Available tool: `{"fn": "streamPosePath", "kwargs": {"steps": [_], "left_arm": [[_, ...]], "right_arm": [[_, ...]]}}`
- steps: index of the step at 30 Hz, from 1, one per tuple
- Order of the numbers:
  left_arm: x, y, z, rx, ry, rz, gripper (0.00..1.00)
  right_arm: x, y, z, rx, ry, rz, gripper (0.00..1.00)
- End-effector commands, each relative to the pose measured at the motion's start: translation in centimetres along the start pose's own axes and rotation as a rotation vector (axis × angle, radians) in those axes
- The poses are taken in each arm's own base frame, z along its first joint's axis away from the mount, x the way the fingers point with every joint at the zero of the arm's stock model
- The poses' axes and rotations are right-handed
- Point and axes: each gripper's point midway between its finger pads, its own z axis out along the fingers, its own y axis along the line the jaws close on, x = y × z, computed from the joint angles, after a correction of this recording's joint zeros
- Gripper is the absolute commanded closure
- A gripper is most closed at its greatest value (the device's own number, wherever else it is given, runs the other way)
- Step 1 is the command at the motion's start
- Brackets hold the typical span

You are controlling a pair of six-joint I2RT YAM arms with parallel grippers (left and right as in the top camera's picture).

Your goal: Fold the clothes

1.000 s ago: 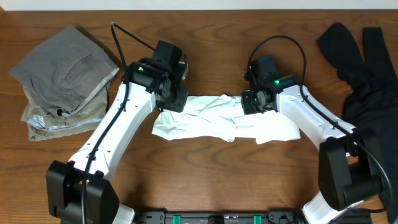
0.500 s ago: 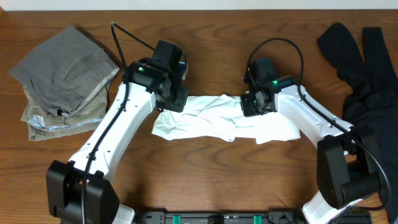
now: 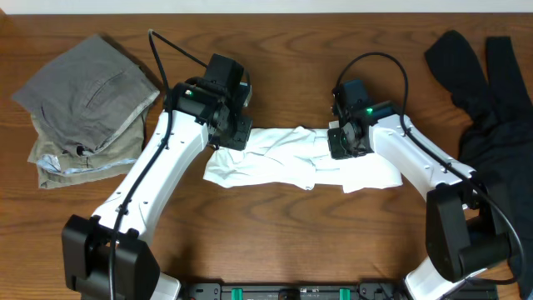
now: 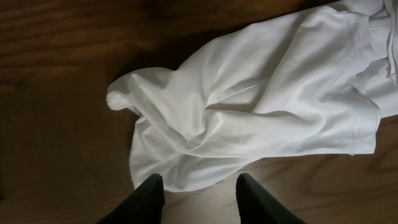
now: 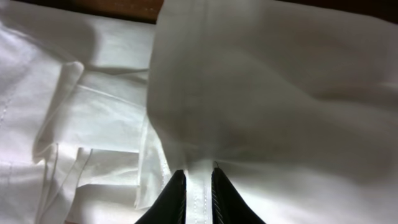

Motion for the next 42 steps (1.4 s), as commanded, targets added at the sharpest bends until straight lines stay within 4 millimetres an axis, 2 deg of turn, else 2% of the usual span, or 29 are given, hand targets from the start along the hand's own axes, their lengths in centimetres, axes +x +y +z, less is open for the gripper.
{"fn": "streamPosePath", "kwargs": {"steps": [1,9,17,24,26,31,32,38,42], "left_arm": [[0.0,0.2,-0.4,-0.008,-0.009,-0.015,0.59],[0.0,0.2,-0.4,-0.008,-0.009,-0.015,0.59],[0.0,0.2,-0.4,-0.008,-0.009,-0.015,0.60],[0.0,0.2,-0.4,-0.008,-0.009,-0.015,0.60],[0.0,0.2,-0.4,-0.008,-0.009,-0.015,0.59],[0.0,0.2,-0.4,-0.008,-0.009,-0.015,0.60],[0.0,0.2,-0.4,-0.008,-0.009,-0.015,0.60],[0.0,0.2,-0.4,-0.008,-0.009,-0.015,0.59],[0.0,0.2,-0.4,-0.009,-0.009,-0.015,0.60]], "right_arm": [[0.7,0.1,-0.2,0.005,-0.005,0.013,0.85],[1.4,1.0,0.1,-0.052,0.021,0.012,0.74],[1.6,1.2,0.2,-0.059,0.030,0.012,0.73],[2.2,0.8,1.1,-0.045,0.023,0.013,0.74],[2.5,0.7,1.5,-0.044,0.024,0.013,0.77],[2.5,0.7,1.6,-0.045,0.020,0.024,0.97],[2.5,0.7,1.6,-0.045,0.020,0.024,0.99],[2.3,0.7,1.3,-0.044,0.023,0.024,0.99],[1.6,0.8,-0.1,-0.042,0.013,0.023,0.99]]}}
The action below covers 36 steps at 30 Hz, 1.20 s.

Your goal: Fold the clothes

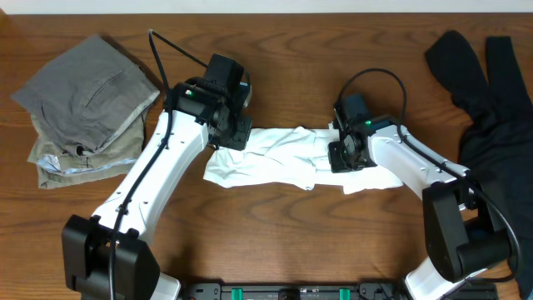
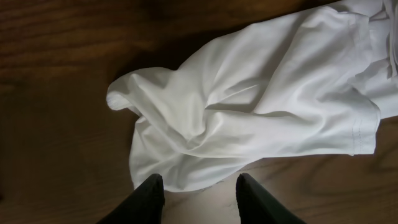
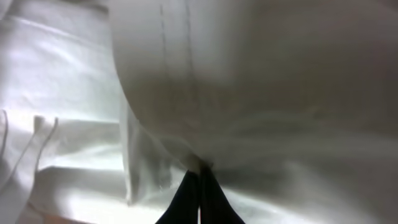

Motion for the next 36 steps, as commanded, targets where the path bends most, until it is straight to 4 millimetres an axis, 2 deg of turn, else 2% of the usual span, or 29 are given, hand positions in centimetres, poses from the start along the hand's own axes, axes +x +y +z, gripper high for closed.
{"fn": "streamPosePath", "kwargs": {"steps": [1,7,18,24,36], "left_arm": [[0.0,0.2,-0.4,-0.008,-0.009,-0.015,0.59],[0.0,0.2,-0.4,-0.009,-0.009,-0.015,0.60],[0.0,0.2,-0.4,-0.008,-0.009,-0.015,0.60],[0.0,0.2,-0.4,-0.008,-0.009,-0.015,0.60],[0.0,0.2,-0.4,-0.008,-0.009,-0.015,0.60]], "right_arm": [[-2.0,0.8,-2.9,-0.008,-0.079,-0.005,0.99],[-3.9,1.4,-5.9,-0.030,-0.160,-0.013,0.99],[-5.8,1.9,-6.2,-0.052,-0.232,-0.006,0.99],[-5.4,2.1,-5.0,-0.063,-0.197,0.000,0.99],[-3.8,4.4,-2.3,-0.108,-0.098,-0.045,0.99]]}}
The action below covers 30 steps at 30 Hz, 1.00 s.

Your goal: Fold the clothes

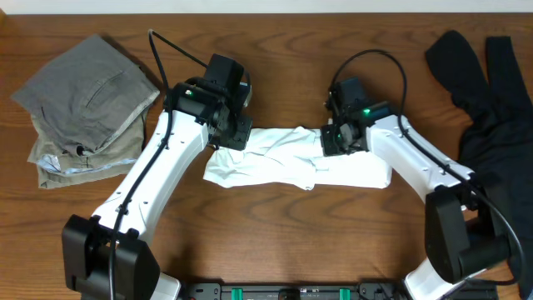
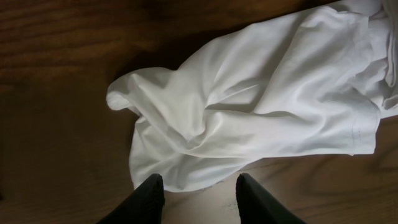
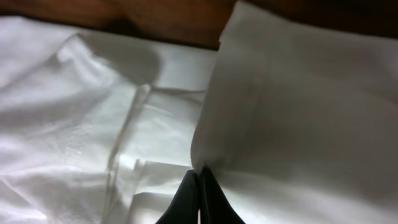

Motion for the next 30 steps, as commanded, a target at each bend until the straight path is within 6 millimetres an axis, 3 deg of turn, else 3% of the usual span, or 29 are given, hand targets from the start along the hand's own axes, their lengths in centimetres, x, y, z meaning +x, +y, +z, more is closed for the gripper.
{"fn": "streamPosePath", "kwargs": {"steps": [1,6,11,16,19,23,24,27,30], "left_arm": [[0.0,0.2,-0.4,-0.008,-0.009,-0.015,0.60],[0.0,0.2,-0.4,-0.008,-0.008,-0.015,0.59],[0.0,0.2,-0.4,-0.008,-0.008,-0.015,0.60],[0.0,0.2,-0.4,-0.008,-0.008,-0.015,0.59],[0.0,0.2,-0.4,-0.008,-0.008,-0.015,0.59],[0.0,0.2,-0.4,-0.009,-0.009,-0.015,0.59],[0.0,0.2,-0.4,-0.008,-0.009,-0.015,0.59],[0.0,0.2,-0.4,-0.008,-0.009,-0.015,0.59],[0.0,0.2,-0.4,-0.008,-0.009,-0.015,0.59]], "right_arm": [[0.6,1.6,0.6,-0.026,0.024,-0.019,0.99],[0.9,2.6,1.1,-0.031,0.029,-0.047,0.96],[0.7,2.2,1.2,-0.013,0.025,-0.046,0.80],[0.5,1.8,0.7,0.001,0.018,-0.055,0.83],[-0.7,1.1,-1.4,0.042,-0.022,-0.056,0.83],[-2.4,-0.7,-6.6,0.136,-0.103,-0.037,0.85],[-2.5,-1.4,-7.9,0.165,-0.117,-0.022,0.89],[-1.5,-3.8,-10.4,0.215,-0.115,0.058,0.99],[0.4,-6.0,-10.6,0.249,-0.041,0.151,0.99]]}}
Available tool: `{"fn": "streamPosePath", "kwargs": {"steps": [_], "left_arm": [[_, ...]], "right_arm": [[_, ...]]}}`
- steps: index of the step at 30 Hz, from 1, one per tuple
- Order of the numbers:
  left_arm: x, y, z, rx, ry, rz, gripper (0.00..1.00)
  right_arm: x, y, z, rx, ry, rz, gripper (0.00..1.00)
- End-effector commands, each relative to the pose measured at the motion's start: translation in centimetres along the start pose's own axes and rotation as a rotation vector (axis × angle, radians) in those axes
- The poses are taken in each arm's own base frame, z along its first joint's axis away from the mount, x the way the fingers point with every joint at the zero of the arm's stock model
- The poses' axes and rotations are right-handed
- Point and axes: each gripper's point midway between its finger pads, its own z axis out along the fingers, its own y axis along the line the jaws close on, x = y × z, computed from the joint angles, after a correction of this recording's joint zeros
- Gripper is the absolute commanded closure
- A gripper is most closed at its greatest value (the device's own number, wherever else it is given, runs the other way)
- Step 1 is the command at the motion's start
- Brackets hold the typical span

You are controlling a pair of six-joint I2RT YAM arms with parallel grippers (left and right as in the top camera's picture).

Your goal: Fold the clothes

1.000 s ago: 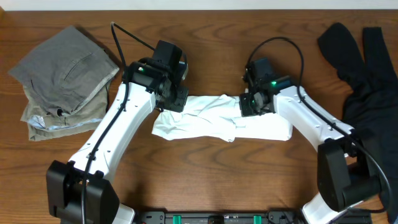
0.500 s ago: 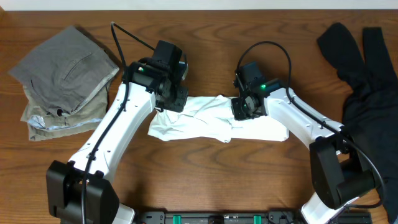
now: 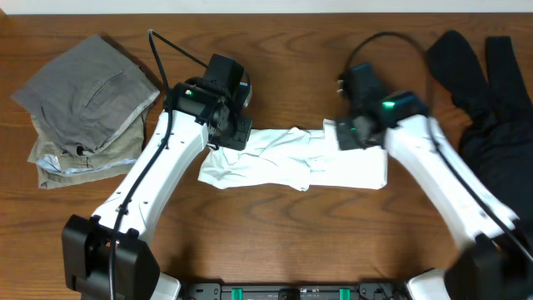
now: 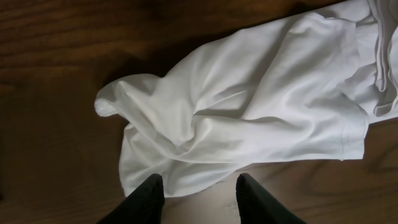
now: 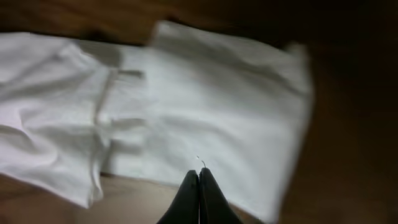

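Observation:
A white garment (image 3: 283, 162) lies stretched across the middle of the wooden table (image 3: 275, 242). Its right part (image 5: 217, 106) is a flat folded rectangle, and its left part (image 4: 249, 118) is crumpled. In the overhead view my left gripper (image 3: 231, 133) is over the garment's left end. It is open (image 4: 199, 186), with bare table between the fingers next to the cloth's edge. My right gripper (image 3: 354, 133) is raised above the folded right part. It is shut (image 5: 199, 174), and no cloth shows between its fingers.
A stack of folded grey and khaki clothes (image 3: 83, 100) sits at the back left. A black garment (image 3: 491, 92) lies heaped at the right edge. Bare wood runs along the front of the table.
My right gripper was shut on a fold of the white garment; now it is higher and further right, shut with no cloth in it. The garment's left end lies a little further left.
My right gripper was shut on a fold of the white garment's right side at each earlier moment, while the left gripper stayed open at the left end. By now the right part lies as a flat folded rectangle and the right gripper is off it.

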Motion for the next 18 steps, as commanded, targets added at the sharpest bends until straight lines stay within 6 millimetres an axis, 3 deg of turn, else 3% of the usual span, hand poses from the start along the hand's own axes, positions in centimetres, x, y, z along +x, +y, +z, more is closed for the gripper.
{"fn": "streamPosePath", "kwargs": {"steps": [1,4,9,18], "left_arm": [[0.0,0.2,-0.4,-0.008,-0.009,-0.015,0.59],[0.0,0.2,-0.4,-0.008,-0.009,-0.015,0.59],[0.0,0.2,-0.4,-0.008,-0.009,-0.015,0.59],[0.0,0.2,-0.4,-0.008,-0.009,-0.015,0.59]], "right_arm": [[1.1,-3.3,0.4,0.089,0.051,0.126,0.99],[3.3,-4.7,1.9,0.102,0.125,0.189,0.99],[6.3,-4.5,5.4,0.063,0.188,0.207,0.99],[9.2,-4.4,10.0,0.047,0.171,0.210,0.99]]}}
